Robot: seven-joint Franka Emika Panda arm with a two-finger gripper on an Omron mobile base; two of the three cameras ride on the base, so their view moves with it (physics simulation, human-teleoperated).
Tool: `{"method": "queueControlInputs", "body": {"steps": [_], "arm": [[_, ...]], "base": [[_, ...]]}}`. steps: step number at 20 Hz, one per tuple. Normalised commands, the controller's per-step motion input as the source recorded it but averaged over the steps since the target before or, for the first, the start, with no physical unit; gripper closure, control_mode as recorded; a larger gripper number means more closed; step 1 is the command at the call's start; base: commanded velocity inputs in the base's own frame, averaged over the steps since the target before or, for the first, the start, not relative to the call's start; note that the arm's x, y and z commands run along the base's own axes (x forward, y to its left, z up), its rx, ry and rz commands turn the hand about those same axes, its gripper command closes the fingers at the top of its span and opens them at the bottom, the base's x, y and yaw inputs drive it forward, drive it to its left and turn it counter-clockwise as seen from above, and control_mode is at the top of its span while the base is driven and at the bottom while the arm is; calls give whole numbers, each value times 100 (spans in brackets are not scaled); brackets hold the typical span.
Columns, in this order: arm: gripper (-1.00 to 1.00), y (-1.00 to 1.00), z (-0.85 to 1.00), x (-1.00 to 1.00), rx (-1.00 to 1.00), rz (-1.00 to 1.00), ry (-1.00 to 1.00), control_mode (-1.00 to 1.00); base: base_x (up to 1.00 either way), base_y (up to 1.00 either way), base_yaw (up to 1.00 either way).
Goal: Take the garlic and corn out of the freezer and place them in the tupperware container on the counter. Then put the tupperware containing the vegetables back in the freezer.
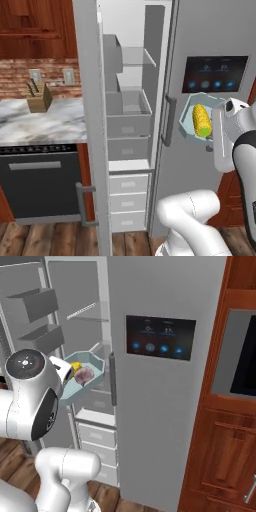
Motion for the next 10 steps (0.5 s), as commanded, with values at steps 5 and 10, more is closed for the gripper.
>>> {"method": "queueControlInputs", "body": {"steps": [5, 10], "arm": [[100, 0, 0, 0, 0, 0, 0, 100], [100, 0, 0, 0, 0, 0, 0, 100]], "base": [[35, 19, 0], [2, 62, 0]]}}
